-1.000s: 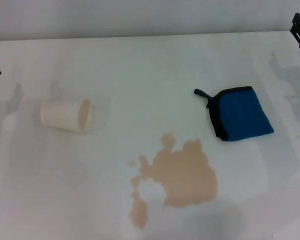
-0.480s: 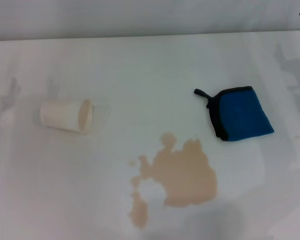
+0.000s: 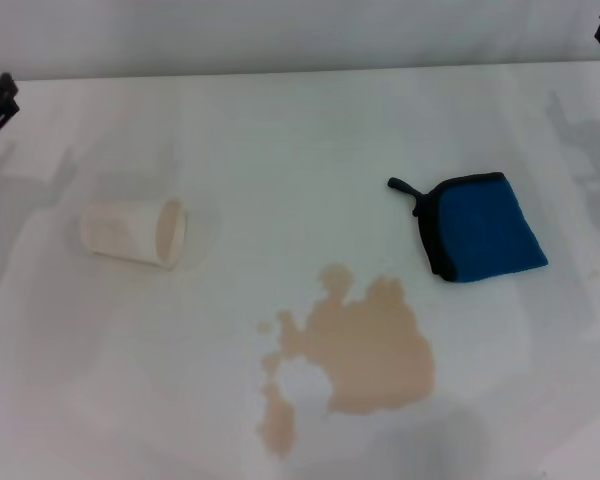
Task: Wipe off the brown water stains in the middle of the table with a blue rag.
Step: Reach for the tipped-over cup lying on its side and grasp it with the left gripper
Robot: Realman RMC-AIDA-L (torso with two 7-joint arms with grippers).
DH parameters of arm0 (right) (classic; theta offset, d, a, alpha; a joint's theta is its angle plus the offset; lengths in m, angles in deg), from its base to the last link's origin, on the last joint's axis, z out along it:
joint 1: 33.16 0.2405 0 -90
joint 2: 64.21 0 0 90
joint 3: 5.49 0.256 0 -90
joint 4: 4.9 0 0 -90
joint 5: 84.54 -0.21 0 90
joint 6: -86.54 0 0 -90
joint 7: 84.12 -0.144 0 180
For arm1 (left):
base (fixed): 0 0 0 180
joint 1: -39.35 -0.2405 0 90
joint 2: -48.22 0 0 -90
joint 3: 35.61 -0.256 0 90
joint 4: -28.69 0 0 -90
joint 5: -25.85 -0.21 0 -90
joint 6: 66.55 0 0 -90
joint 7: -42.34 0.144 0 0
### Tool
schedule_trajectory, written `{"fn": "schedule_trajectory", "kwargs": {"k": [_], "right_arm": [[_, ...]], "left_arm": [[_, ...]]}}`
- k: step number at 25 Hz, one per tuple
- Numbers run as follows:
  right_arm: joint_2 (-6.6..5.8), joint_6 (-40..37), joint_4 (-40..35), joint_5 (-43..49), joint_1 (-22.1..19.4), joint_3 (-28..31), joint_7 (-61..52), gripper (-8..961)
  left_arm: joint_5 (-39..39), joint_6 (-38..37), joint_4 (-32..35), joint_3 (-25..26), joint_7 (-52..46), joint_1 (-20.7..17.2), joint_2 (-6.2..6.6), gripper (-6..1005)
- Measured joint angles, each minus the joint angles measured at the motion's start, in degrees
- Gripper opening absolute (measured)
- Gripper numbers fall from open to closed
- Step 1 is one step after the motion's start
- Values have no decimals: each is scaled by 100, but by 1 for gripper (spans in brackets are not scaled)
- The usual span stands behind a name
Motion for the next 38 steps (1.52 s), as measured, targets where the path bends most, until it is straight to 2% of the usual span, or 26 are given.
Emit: {"fn": "schedule_trajectory", "kwargs": {"k": [2, 5, 10, 11, 13, 16, 19, 24, 28, 33, 38], "right_arm": [[3, 8, 21, -15, -5, 23, 1, 785], [4, 25, 34, -25, -10, 31, -1, 785], [42, 11, 36, -142, -4, 38, -68, 785], [45, -1, 38, -157, 0, 29, -70, 785], [46, -26, 38, -161, 11, -2, -74, 785], [47, -127, 29, -161, 40, -26, -75, 785], [43, -165, -9, -161, 64, -25, -76, 785], [32, -169, -30, -150, 92, -33, -71, 784], [24, -141, 15, -152, 83, -35, -34, 784], [9, -132, -15, -167, 87, 15, -32, 784], [41, -166, -61, -596, 65, 26, -30, 784]], "left_arm": [[-441, 186, 336, -5, -391, -155, 115, 862], [-1209, 650, 733, 2, -906, -317, 398, 862], [-2896, 1622, 1388, 32, -1902, -342, 1110, 862], [-3084, 1731, 1487, 35, -2024, -329, 1197, 862], [-3650, 2080, 1915, 37, -2469, -303, 1453, 861], [-4463, 2220, 2592, 94, -3090, -252, 1641, 861], [-5594, 2280, 3090, 394, -3806, -26, 1632, 861], [-7362, 2663, 3231, 887, -4877, 709, 1525, 862], [-7950, 2844, 3270, 912, -5060, 1224, 1393, 861], [-8687, 3198, 3286, 885, -5310, 1727, 1336, 861], [-9407, 3477, 3288, 892, -5097, 2026, 1321, 862]]}}
